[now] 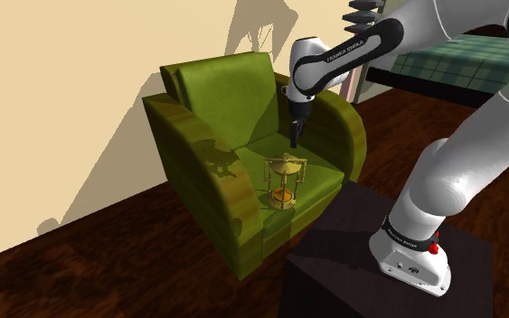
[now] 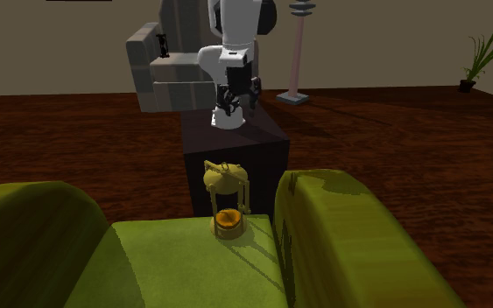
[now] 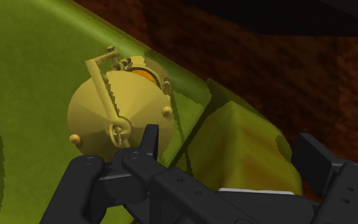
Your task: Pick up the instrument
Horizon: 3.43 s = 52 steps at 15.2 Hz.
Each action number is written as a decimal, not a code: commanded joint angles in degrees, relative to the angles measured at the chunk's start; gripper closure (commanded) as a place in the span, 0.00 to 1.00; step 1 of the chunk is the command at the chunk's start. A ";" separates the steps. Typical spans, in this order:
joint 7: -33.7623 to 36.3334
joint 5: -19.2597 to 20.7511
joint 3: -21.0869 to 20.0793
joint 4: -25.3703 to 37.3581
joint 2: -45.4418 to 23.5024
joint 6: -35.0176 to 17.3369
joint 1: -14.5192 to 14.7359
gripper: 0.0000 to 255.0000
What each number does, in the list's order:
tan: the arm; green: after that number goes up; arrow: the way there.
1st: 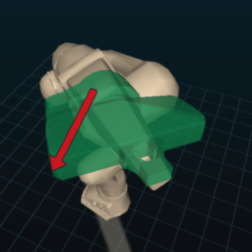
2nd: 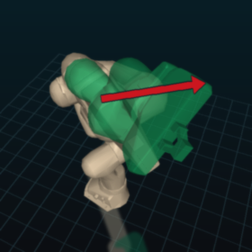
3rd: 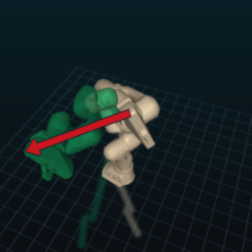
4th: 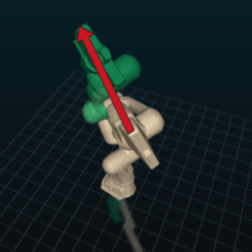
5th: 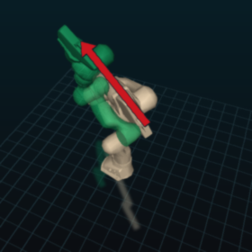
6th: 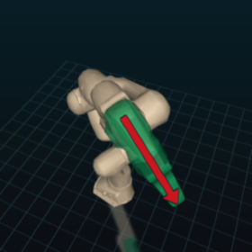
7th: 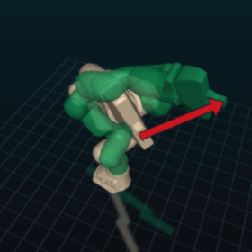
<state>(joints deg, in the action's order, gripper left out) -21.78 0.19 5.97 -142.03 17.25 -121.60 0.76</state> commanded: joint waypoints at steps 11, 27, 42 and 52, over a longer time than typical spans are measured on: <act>-19.17 -4.39 1.62 13.23 -27.97 -16.78 0.25 0.00; -26.39 -7.08 -0.64 21.50 -43.21 -24.50 -1.58 1.00; -25.49 -6.14 -0.08 21.29 -38.78 -20.32 -1.03 1.00; -24.68 -5.10 0.43 21.90 -34.16 -15.14 -0.69 1.00</act>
